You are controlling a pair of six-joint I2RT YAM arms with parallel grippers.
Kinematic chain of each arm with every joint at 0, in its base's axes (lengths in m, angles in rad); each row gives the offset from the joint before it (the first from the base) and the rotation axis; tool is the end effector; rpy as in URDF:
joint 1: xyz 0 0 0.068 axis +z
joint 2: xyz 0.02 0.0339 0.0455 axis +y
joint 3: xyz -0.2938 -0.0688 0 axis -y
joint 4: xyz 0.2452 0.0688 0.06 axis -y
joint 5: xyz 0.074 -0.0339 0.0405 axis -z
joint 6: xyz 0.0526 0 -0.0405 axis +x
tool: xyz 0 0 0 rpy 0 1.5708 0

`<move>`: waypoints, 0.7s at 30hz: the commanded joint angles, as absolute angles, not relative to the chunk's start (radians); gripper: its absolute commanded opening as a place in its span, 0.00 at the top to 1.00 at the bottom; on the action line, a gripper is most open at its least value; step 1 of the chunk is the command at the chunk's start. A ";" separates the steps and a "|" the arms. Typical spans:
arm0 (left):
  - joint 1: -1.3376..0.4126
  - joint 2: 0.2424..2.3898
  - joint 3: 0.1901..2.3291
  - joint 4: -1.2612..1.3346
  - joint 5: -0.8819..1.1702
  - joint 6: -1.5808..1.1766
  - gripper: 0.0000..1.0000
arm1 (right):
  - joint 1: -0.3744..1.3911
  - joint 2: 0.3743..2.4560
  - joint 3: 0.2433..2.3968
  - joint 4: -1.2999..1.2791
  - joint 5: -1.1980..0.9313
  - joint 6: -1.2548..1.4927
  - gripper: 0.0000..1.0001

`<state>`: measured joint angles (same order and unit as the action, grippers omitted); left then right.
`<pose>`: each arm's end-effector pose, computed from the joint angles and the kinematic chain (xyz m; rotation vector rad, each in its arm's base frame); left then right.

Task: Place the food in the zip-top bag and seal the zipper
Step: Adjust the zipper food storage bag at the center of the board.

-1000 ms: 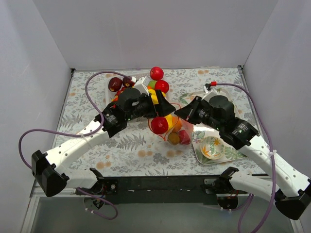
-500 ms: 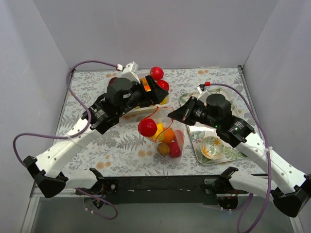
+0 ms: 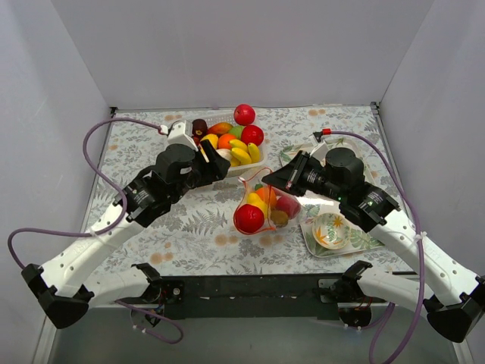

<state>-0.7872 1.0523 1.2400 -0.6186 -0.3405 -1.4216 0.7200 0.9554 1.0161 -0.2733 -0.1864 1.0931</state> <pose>0.1652 -0.1409 0.4218 -0.8883 1.9527 -1.0558 0.1547 0.1487 0.4016 0.2258 2.0211 1.4057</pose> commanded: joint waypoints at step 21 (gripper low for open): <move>-0.784 0.870 0.908 -0.305 -0.006 -1.365 0.44 | 0.716 0.931 1.032 -0.219 -0.181 1.086 0.99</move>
<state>-0.7872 0.8722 0.9169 -0.3454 -0.0574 -1.4010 0.7193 0.9447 1.0161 -0.2817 -0.1825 1.0885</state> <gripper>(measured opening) 0.564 0.031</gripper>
